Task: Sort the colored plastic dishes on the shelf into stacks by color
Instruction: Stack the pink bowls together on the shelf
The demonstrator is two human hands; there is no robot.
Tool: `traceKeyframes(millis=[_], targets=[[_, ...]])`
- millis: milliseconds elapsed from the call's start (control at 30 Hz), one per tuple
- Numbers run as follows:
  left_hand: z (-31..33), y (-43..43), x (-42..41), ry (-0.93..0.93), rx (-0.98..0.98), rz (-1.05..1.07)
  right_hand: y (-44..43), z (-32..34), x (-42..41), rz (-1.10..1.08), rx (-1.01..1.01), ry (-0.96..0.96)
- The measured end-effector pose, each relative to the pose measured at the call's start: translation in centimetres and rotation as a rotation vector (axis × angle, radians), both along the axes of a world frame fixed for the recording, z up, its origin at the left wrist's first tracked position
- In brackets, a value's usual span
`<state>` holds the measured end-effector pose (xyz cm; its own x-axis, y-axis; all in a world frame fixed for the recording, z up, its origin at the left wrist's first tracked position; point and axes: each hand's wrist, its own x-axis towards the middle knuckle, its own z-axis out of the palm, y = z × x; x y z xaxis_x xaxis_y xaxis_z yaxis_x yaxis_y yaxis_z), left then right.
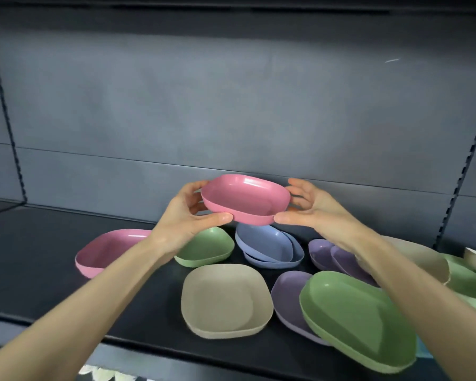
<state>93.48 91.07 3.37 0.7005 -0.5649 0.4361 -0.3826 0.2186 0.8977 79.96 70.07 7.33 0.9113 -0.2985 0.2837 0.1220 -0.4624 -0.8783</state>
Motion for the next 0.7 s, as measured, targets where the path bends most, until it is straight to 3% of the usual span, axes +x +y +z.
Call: traceKeyframes(millis=[233, 433, 700], targets=[[0.1, 6.3, 1.7, 0.018, -0.046, -0.003, 7.1, -0.5, 2.6, 0.016, 0.006, -0.037], [-0.7, 13.1, 5.3, 0.01, -0.045, -0.024, 14.2, -2.3, 6.7, -0.01, 0.195, -0.133], [-3.7, 19.8, 9.3, 0.048, -0.015, -0.012, 21.5, -5.7, 10.5, -0.101, 0.281, -0.135]])
